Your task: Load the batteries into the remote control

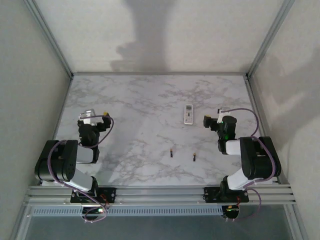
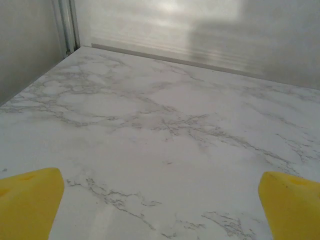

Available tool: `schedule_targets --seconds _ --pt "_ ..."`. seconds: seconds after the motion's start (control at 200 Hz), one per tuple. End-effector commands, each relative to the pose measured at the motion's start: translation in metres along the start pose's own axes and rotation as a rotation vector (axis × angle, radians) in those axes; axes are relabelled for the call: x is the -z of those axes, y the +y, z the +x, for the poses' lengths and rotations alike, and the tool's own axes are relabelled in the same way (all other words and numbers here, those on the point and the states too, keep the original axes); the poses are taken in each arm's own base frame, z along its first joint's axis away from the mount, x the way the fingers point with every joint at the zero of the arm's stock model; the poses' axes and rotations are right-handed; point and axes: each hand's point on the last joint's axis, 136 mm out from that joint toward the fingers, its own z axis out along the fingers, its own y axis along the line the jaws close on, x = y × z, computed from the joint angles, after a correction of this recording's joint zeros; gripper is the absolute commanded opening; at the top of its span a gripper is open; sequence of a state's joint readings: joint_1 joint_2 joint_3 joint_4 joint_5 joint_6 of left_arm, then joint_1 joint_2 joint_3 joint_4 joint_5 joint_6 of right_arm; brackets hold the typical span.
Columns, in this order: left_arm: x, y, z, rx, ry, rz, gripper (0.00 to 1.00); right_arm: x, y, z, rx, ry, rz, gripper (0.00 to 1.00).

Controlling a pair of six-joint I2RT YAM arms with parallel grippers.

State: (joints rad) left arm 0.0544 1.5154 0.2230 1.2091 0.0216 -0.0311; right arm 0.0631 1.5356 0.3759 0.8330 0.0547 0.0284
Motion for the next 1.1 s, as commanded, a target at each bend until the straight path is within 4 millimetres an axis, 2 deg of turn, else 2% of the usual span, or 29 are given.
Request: schedule_targets --seconds 0.0,0.901,0.986,1.001,1.097 --pt "-0.004 0.004 -0.016 0.028 -0.054 -0.019 0.99 -0.004 0.0 -0.007 0.014 -0.017 -0.003 0.99" --pt "-0.004 0.004 -0.019 0.031 -0.066 -0.02 0.99 -0.003 -0.001 -0.008 0.012 -0.021 0.002 0.99" --pt "-0.021 0.008 -0.026 0.018 0.039 -0.076 0.99 0.002 -0.005 -0.016 0.0 0.004 0.032 0.99" --pt "-0.026 0.009 -0.029 0.013 0.066 -0.091 1.0 0.002 -0.005 -0.03 -0.004 -0.009 0.037 0.99" --pt "-0.051 0.028 -0.056 0.013 0.21 -0.264 0.99 0.014 -0.018 -0.053 -0.085 0.074 0.125 0.99"
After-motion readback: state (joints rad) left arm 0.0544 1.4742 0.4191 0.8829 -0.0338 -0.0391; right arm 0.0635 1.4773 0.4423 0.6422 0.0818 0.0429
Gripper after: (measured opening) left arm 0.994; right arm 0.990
